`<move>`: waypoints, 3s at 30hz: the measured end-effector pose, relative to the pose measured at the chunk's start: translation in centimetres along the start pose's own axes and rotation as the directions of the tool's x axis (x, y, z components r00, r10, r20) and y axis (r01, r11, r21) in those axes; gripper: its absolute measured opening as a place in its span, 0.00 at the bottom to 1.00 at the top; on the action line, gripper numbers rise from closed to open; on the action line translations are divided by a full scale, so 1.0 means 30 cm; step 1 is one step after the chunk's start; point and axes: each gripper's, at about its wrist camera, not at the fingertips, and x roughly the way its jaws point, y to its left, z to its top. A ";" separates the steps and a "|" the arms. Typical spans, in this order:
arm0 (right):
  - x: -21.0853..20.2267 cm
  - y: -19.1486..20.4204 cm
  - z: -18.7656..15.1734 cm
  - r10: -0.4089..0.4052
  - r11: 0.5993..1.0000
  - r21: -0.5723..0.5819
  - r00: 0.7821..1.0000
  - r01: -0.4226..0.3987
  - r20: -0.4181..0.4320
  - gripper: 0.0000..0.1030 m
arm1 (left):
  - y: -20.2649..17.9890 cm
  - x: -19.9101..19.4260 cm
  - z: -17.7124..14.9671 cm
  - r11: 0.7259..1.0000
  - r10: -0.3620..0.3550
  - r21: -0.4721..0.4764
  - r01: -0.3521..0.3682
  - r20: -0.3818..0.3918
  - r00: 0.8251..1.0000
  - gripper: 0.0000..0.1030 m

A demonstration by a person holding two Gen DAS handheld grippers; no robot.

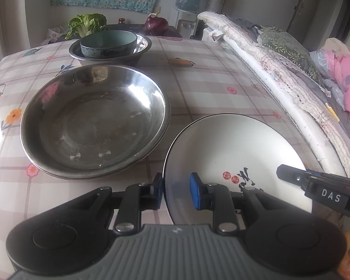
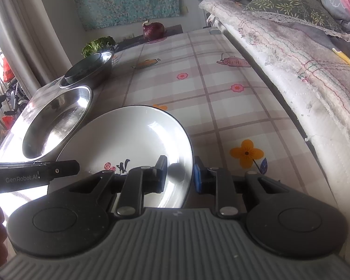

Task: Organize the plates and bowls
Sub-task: 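Carry both white plates over the large steel plate beside the bowl basin, then lower both white plates onto the steel plate and open both tools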

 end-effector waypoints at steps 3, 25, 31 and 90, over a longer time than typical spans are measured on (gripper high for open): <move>-0.005 0.005 0.006 -0.001 1.000 -0.002 1.000 0.001 0.003 0.22 | 0.000 -0.004 0.003 1.000 0.000 -0.003 0.000 0.003 1.000 0.24; -0.061 0.101 0.081 0.015 0.998 -0.055 0.999 -0.013 0.049 0.22 | 0.073 -0.095 0.042 0.998 -0.003 -0.063 0.008 0.083 0.997 0.24; -0.060 0.170 0.111 0.031 0.996 -0.087 0.998 -0.027 0.056 0.22 | 0.139 -0.130 0.057 0.994 0.008 -0.105 0.004 0.116 0.993 0.24; 0.369 0.571 0.266 0.172 0.975 -0.127 0.982 -0.181 -0.081 0.45 | 0.517 -0.110 0.167 0.972 0.151 -0.204 -0.119 0.146 0.978 0.32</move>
